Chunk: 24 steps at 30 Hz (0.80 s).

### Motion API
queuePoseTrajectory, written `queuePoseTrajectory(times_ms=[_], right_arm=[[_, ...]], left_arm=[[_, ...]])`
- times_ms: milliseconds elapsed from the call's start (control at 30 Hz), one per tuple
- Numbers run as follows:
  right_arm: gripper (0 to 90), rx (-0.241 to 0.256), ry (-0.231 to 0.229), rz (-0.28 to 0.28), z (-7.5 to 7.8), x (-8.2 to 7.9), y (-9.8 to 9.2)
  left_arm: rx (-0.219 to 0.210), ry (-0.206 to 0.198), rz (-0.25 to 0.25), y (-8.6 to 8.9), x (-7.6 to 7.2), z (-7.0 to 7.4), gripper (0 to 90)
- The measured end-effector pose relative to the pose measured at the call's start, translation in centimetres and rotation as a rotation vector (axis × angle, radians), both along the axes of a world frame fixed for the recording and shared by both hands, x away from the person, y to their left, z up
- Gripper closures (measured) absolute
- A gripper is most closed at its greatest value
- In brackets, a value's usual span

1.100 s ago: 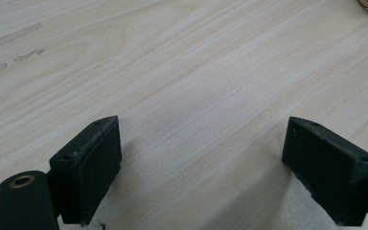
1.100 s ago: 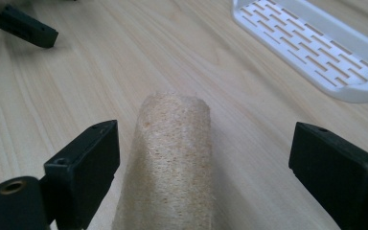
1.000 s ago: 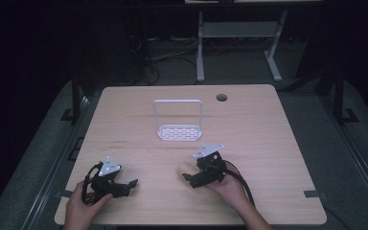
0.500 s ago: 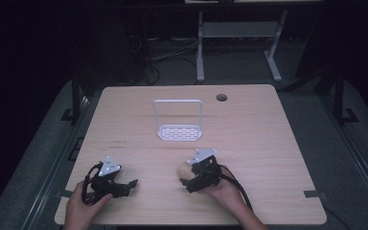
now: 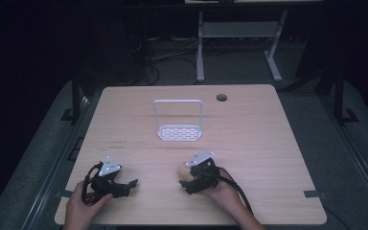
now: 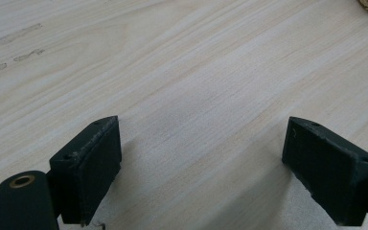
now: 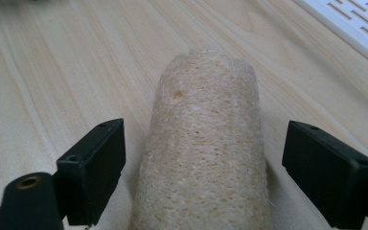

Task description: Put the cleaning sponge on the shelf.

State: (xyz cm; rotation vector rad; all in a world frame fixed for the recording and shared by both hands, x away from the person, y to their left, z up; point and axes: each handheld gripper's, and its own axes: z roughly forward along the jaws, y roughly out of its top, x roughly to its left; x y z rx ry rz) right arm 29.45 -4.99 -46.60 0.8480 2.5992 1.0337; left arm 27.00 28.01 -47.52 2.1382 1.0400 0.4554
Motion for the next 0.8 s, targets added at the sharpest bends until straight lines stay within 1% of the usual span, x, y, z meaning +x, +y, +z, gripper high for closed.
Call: queuePoseTrajectory(times_ms=[167,200,367,500,600,800], right_arm=[[17.0,-0.004,0.001,0.004,-0.06,-0.03,-0.03],[20.6,0.000,0.006,0.003,-0.07,-0.09,-0.04],[24.8,0.002,0.006,0.007,-0.10,-0.18,-0.17],[33.4,0.003,-0.005,0.013,-0.05,-0.25,-0.33],[37.2,0.010,-0.006,0.014,-0.03,-0.32,-0.35],[39.2,0.011,-0.006,0.017,0.00,-0.38,-0.38]], left_arm=[[-0.001,0.000,0.000,0.00,0.00,0.00,12.9],[-0.001,0.000,0.001,0.00,0.00,0.00,12.9],[-0.001,0.000,0.001,0.00,0.00,0.00,12.9],[-0.001,0.000,0.001,0.00,0.00,0.00,12.9],[-0.001,0.000,0.001,-0.01,0.00,0.00,12.9],[-0.001,0.000,0.001,0.00,0.00,0.00,12.9]])
